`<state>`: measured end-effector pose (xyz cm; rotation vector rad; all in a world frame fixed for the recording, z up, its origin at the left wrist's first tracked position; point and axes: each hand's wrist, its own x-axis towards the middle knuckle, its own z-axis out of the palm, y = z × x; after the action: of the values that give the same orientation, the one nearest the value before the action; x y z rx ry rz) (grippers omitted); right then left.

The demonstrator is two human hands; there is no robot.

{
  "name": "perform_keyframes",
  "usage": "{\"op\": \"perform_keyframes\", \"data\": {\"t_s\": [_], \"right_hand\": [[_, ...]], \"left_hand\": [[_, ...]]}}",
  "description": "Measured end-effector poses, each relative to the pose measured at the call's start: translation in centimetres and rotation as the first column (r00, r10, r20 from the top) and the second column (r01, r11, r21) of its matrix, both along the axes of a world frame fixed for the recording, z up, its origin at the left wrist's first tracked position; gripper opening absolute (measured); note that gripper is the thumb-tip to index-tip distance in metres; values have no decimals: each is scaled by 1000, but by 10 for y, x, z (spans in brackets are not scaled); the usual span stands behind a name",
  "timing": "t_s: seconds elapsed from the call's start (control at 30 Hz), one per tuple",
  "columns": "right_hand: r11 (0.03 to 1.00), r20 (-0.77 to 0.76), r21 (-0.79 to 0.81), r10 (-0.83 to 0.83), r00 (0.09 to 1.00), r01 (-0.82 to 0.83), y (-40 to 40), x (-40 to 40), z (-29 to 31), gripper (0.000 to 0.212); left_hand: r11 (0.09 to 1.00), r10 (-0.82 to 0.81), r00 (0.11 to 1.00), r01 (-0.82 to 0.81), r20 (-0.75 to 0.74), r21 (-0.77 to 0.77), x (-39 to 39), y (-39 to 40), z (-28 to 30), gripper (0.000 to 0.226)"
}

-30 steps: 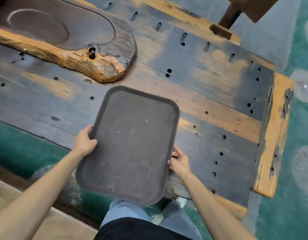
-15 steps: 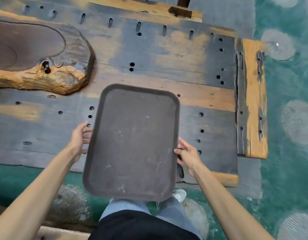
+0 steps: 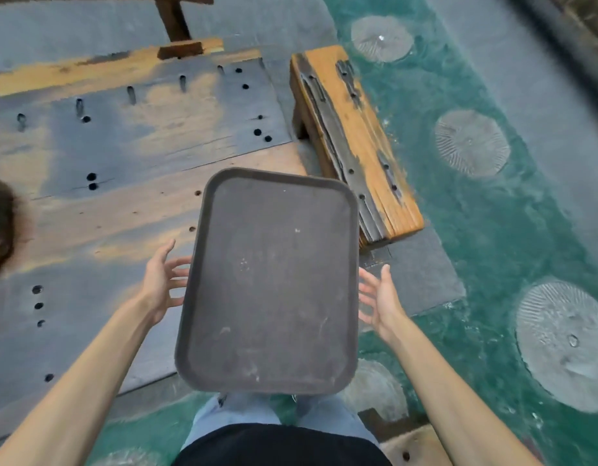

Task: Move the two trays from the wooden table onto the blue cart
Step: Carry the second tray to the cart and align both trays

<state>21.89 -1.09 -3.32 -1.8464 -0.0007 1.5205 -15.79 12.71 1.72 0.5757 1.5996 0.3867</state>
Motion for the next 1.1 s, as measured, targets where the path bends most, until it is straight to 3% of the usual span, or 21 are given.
{"op": "perform_keyframes", "data": {"t_s": [0.2, 0.43, 0.83, 1.1], "right_hand": [[981, 37, 10, -193, 981, 193, -81, 119, 12, 68], [881, 88, 56, -473, 877, 470, -175, 235, 22, 66], [530, 140, 140, -847, 513, 837, -300, 368, 36, 61], [248, 167, 161, -961, 221, 955, -376, 455, 38, 58]], "left_hand": [[972, -233, 972, 233, 9, 33, 160, -2, 17, 72], [859, -511, 859, 509, 41, 51, 350, -16, 31, 79], [545, -837, 533, 833, 123, 100, 642, -53, 44, 67], [277, -951, 258, 956, 171, 96, 846, -110, 50, 80]]}}
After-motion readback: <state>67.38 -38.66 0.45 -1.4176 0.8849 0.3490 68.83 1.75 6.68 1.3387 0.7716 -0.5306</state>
